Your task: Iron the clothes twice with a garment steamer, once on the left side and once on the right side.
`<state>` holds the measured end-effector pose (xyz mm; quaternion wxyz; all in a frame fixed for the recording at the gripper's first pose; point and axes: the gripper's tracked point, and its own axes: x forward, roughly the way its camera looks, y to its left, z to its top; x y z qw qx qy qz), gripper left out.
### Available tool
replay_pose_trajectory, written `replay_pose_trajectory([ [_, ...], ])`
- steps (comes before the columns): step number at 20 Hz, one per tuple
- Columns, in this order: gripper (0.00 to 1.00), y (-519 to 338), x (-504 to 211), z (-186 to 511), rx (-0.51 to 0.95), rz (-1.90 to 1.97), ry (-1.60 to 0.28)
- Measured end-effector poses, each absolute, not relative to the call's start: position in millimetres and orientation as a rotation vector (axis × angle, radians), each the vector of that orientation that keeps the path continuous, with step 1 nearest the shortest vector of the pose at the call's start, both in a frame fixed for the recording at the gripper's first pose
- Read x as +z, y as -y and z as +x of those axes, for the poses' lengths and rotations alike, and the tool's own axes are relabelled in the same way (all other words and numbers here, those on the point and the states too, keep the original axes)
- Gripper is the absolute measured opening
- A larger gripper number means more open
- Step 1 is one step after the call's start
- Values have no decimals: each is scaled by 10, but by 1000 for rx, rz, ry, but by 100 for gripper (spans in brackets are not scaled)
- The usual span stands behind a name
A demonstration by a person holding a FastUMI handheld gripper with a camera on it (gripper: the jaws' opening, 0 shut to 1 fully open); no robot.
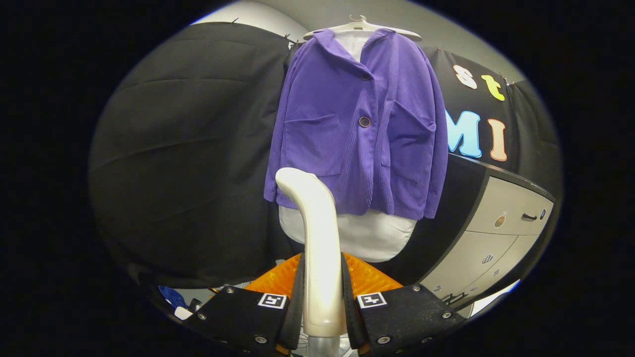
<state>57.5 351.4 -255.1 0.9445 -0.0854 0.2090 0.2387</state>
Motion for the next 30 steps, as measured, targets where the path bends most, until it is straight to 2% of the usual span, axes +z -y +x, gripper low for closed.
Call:
replay_pose_trajectory([
  [8,37,-2873,-1893,506,402,-105,-346],
  [20,37,-1244,-586,286,245,31,-180],
  [30,37,263,-218,-237,117,110,-150],
])
